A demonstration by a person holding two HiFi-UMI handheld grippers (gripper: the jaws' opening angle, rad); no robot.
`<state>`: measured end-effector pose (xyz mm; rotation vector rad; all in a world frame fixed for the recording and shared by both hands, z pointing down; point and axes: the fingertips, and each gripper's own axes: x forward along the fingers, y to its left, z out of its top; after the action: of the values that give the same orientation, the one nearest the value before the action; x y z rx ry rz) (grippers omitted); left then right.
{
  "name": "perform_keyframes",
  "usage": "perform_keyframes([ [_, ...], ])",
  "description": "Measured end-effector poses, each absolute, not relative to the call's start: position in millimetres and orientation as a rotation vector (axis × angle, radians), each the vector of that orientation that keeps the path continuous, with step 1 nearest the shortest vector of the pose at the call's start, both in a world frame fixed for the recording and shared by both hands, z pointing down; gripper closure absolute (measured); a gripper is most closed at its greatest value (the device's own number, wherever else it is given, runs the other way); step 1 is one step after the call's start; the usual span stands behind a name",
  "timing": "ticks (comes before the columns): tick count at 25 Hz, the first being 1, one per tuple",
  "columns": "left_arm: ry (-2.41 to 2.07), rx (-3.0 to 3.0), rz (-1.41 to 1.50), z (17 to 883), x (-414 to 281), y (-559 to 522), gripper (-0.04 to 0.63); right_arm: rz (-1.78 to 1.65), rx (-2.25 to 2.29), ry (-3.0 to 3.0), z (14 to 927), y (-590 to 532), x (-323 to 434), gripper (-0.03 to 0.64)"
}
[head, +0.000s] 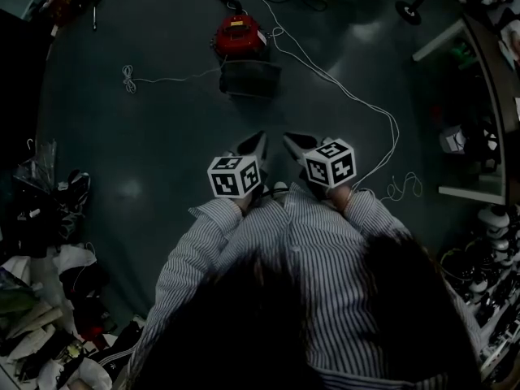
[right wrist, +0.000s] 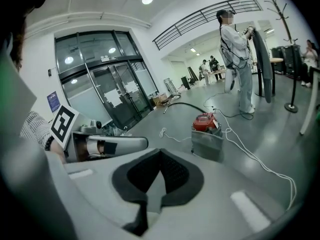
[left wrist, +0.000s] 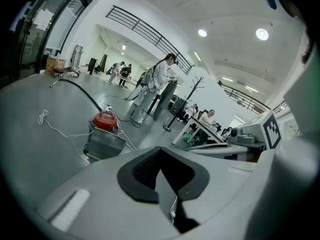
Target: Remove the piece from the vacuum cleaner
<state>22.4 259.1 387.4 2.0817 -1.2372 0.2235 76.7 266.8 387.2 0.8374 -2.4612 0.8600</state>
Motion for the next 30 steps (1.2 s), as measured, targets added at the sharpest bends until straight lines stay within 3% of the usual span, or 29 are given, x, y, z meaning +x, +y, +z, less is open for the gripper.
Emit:
perform_keyframes([
  [12,-1.204,2.029,0.237,410.1,51.9,223.5,0.592,1.004,0.845,-2.402,415.2,228.8,105.6,0.615],
  [30,-1.067,2.001,0.344,447.5,-42.0,-3.8,0.592,1.097,0.972,-2.313,436.7,-5.6,26.8,0.615],
])
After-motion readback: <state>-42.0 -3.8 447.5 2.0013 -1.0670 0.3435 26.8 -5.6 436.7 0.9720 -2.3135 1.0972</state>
